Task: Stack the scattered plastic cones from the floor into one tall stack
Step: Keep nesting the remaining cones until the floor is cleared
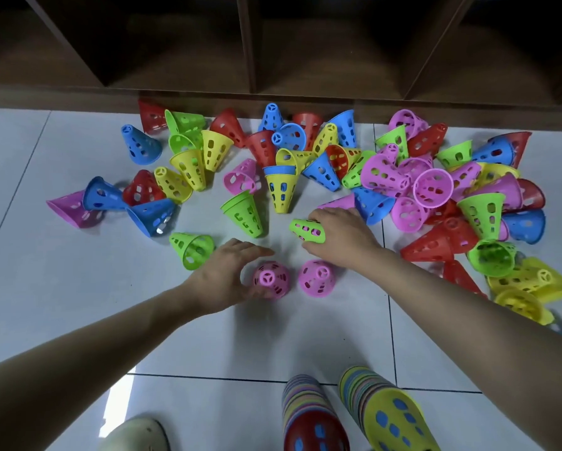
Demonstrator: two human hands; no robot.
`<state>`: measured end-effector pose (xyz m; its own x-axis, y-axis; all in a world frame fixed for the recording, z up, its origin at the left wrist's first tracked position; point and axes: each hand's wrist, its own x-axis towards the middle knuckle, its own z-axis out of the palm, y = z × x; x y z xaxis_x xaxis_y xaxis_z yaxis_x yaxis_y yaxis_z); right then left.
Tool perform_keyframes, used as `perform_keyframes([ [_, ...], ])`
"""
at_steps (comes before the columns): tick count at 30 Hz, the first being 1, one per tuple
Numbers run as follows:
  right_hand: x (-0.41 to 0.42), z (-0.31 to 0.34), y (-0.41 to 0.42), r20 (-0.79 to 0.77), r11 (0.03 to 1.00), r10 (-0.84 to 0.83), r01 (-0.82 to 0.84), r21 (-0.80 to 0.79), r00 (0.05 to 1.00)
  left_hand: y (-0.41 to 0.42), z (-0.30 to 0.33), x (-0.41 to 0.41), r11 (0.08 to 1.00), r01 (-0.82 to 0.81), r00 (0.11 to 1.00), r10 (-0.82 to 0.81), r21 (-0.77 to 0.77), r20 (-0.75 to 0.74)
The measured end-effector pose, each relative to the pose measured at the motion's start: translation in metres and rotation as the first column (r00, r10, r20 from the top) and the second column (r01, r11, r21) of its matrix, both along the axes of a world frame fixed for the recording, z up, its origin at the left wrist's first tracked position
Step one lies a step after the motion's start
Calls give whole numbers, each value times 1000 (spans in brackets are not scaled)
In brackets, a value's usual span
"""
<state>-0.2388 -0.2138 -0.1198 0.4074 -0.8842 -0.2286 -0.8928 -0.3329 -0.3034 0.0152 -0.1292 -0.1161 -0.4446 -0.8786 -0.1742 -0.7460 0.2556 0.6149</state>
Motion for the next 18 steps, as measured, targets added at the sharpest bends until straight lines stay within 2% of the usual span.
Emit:
perform_keyframes([
  [3,-3,8,4,262,989,-141,124,81,955,-5,1,20,991,29,994,-14,-133,110],
  [5,-3,12,5,380,972,-221,174,155,898,-6,2,40,974,-35,990,65,-222,128],
  [7,-3,14,6,436,961,-261,190,200,861,-6,2,61,945,-217,958,254,-245,130],
  [9,-2,17,9,455,961,-260,182,209,851,-2,1,76,876,-427,865,468,-224,180],
  [11,-2,19,11,481,960,-267,185,211,835,1,0,85,790,-602,737,605,-115,302],
  [13,-1,24,13,507,961,-268,187,205,819,4,-4,92,702,-710,644,615,57,455],
  [15,-2,29,15,537,966,-252,182,181,805,6,-6,96,617,-760,617,586,204,525],
  [18,-3,38,23,573,973,-230,181,142,786,11,-5,91,544,-768,640,624,339,448],
])
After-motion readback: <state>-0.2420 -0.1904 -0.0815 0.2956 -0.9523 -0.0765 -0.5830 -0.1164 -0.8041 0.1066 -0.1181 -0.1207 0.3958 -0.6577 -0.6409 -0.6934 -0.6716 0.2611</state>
